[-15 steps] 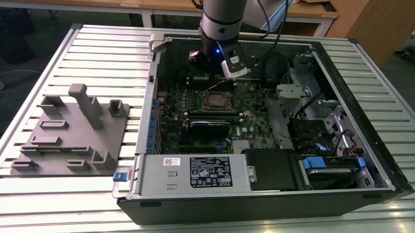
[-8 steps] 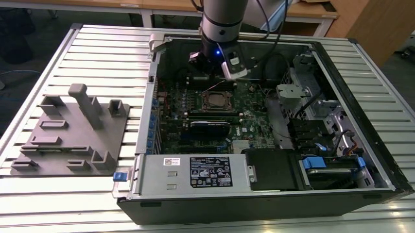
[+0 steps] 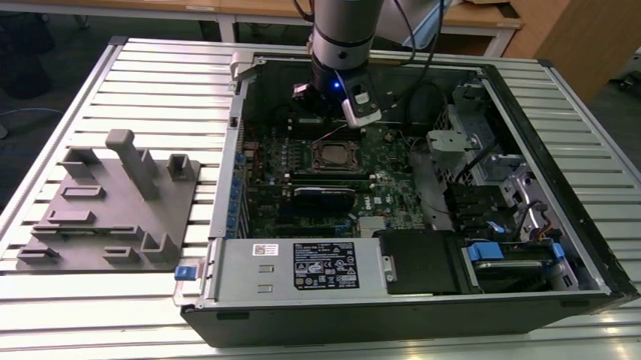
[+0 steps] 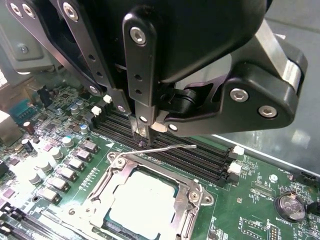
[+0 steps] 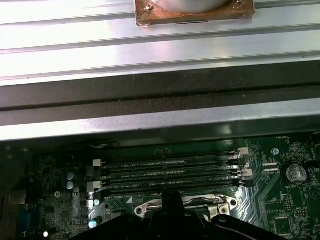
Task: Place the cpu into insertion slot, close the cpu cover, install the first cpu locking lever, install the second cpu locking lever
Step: 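Install the first cpu locking lever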
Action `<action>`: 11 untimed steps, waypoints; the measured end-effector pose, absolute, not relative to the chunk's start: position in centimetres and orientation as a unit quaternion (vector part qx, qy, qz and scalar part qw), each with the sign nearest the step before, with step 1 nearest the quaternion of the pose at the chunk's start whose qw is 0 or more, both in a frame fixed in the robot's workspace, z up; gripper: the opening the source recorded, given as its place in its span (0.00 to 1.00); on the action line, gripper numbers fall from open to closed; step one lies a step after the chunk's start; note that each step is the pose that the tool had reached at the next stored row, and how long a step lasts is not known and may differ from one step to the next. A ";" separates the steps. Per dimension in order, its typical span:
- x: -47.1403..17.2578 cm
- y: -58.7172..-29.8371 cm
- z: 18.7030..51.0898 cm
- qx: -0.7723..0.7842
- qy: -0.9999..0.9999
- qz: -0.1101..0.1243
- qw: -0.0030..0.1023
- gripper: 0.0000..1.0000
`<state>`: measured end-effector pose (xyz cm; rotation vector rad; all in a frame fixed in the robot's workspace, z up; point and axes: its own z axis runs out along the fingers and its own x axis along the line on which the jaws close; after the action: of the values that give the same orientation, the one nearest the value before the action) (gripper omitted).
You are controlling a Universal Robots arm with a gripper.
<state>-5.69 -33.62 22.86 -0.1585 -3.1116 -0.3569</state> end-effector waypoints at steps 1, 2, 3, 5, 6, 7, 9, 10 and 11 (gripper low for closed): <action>-5.7 -33.6 22.8 -0.050 -0.992 -0.114 0.002 0.10; -5.7 -33.6 22.8 -0.050 -0.992 -0.114 0.002 0.10; -5.7 -33.6 22.8 -0.050 -0.992 -0.114 0.002 0.10; -5.7 -33.6 22.8 -0.050 -0.992 -0.114 0.002 0.10; -5.7 -33.6 22.8 -0.050 -0.992 -0.114 0.002 0.10; -5.5 -33.6 22.8 -0.050 -0.992 -0.114 0.002 0.10; -5.1 -33.6 22.8 -0.050 -0.992 -0.114 0.002 0.10; -4.9 -33.6 22.8 -0.050 -0.992 -0.114 0.002 0.10; -4.8 -33.6 22.8 -0.050 -0.992 -0.114 0.002 0.10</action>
<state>-4.78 -33.62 22.82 -0.1584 -3.1127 -0.3588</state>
